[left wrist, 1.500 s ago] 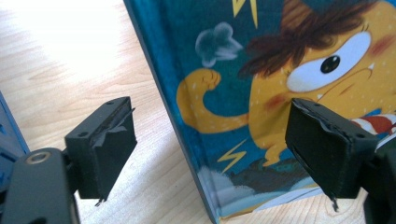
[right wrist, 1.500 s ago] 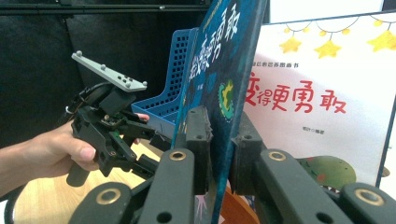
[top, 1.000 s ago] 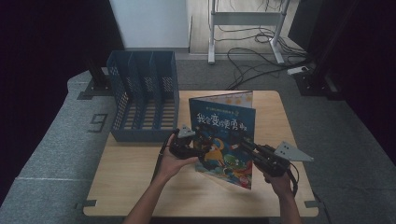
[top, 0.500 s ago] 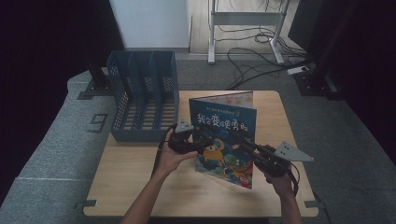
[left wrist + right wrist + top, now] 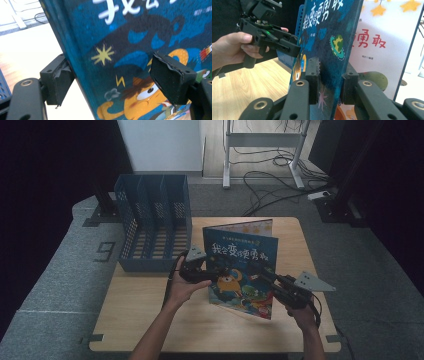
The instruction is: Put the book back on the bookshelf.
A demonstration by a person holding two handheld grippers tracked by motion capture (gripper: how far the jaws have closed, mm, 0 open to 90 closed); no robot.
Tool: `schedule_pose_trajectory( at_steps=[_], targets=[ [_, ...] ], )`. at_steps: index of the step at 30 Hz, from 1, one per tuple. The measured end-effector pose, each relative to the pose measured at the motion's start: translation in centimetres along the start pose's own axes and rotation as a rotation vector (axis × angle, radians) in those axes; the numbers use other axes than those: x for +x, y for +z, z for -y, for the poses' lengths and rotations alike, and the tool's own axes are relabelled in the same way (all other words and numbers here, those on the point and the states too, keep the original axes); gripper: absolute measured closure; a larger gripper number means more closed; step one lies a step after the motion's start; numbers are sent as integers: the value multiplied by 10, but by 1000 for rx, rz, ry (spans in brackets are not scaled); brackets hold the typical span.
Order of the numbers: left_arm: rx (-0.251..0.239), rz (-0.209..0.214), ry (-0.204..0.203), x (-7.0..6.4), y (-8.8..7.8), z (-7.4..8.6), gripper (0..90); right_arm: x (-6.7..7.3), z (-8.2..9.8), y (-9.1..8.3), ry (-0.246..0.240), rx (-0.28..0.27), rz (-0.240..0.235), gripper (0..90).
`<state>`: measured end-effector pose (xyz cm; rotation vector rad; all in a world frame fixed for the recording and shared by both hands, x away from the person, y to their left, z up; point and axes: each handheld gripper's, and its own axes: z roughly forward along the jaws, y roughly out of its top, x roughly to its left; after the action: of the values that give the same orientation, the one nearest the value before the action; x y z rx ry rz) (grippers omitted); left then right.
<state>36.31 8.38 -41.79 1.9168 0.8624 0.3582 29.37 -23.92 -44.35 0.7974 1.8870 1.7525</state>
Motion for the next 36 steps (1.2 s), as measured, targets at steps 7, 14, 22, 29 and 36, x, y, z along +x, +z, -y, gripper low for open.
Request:
schedule_pose_trajectory(
  at_steps=[7, 14, 22, 29, 36],
  targets=[
    [-17, 9, -7, 1, -1, -6, 204, -1, 1, -1, -9, 9, -14, 720],
    [-38, 23, -8, 1, -6, -7, 245, 0, 2, 0, -36, 28, -8, 703],
    [-60, 8, -3, 2, -12, -8, 256, 0, 4, 8, -63, 43, 22, 673],
    [-68, 27, 16, -1, -17, -7, 255, -3, 8, 11, -75, 54, 56, 618],
    [-83, 40, 32, -2, -17, -7, 251, -6, 13, 13, -70, 76, 79, 588]
  ],
)
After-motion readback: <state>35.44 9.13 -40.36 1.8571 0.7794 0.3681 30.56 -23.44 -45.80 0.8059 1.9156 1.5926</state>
